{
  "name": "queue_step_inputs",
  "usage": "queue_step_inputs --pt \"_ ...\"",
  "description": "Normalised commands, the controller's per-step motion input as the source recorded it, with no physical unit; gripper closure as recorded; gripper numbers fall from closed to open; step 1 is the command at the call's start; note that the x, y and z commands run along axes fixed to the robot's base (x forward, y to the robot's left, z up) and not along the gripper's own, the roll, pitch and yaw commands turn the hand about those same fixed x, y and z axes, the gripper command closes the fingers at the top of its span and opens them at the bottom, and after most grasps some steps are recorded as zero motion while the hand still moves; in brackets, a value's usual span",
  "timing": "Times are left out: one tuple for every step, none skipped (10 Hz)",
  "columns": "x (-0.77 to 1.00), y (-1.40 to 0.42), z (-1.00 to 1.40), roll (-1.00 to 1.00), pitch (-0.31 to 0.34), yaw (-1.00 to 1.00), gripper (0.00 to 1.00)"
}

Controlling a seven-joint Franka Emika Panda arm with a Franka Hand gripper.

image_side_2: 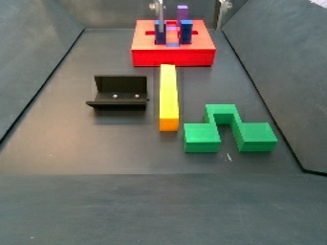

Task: Pick up the yellow object. Move up. Move to above the board. Insert the yellow object.
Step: Pick up the yellow object.

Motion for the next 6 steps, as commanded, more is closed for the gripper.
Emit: queue_step_inputs --pt "0.08 0.00 -0.14 -0.11 -0.020 -0.05 0.00" --pt "0.11 0.00 -0.15 -0.10 -0.037 -0.05 0.00" --pt "0.20 -0.06 -0.18 0.00 0.000 -0.05 0.00" --pt "0.33 -0.17 -0.17 0.00 0.000 -0.11 0.00" --pt "0.41 -0.21 -0.20 0.00 0.000 -0.14 0.00" --pt "0.38 -0.16 -0.20 0.00 0.000 -0.14 0.00"
